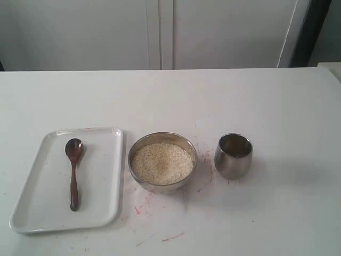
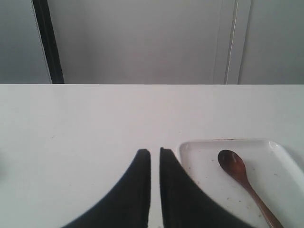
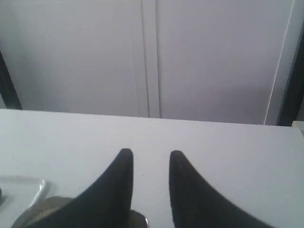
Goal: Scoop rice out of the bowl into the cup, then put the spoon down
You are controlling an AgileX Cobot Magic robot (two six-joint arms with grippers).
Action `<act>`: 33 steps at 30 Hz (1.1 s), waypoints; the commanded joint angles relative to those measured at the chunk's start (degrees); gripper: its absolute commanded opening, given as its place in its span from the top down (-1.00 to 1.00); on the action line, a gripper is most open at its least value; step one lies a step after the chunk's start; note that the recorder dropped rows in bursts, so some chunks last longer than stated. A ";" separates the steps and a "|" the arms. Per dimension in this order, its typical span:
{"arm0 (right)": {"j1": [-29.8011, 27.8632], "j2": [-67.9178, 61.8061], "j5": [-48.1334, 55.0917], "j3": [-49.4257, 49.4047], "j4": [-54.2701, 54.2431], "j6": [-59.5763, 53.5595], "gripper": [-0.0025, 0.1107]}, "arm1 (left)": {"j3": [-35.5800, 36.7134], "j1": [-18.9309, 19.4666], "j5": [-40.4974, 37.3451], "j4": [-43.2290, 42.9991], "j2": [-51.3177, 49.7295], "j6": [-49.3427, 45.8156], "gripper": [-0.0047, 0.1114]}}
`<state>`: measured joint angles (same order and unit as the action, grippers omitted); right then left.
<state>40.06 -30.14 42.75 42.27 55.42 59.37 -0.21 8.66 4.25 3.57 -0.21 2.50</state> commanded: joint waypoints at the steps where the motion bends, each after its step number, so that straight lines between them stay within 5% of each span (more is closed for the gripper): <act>1: -8.14 4.59 -8.71 -4.18 2.53 -0.74 0.49 | 0.21 -0.20 0.22 0.26 0.21 0.31 0.67; 9: -25.32 11.51 -28.67 -15.97 3.41 1.87 0.49 | 0.21 -0.20 0.22 0.26 0.21 0.31 0.67; 16: -33.48 20.73 -42.26 -25.25 3.31 6.41 0.49 | 0.21 -0.20 0.22 0.26 0.21 0.31 0.67; 20: -37.89 25.39 -50.71 -30.87 5.95 -0.92 0.49 | 0.21 -0.20 0.22 0.26 0.21 0.31 0.67; 33: -49.86 30.14 -58.42 -41.76 6.09 -3.79 0.49 | 0.21 -0.20 0.45 0.26 0.21 0.31 0.67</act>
<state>-8.57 -0.29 -14.82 1.46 61.00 56.10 -0.21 8.66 4.25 3.57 -0.21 2.50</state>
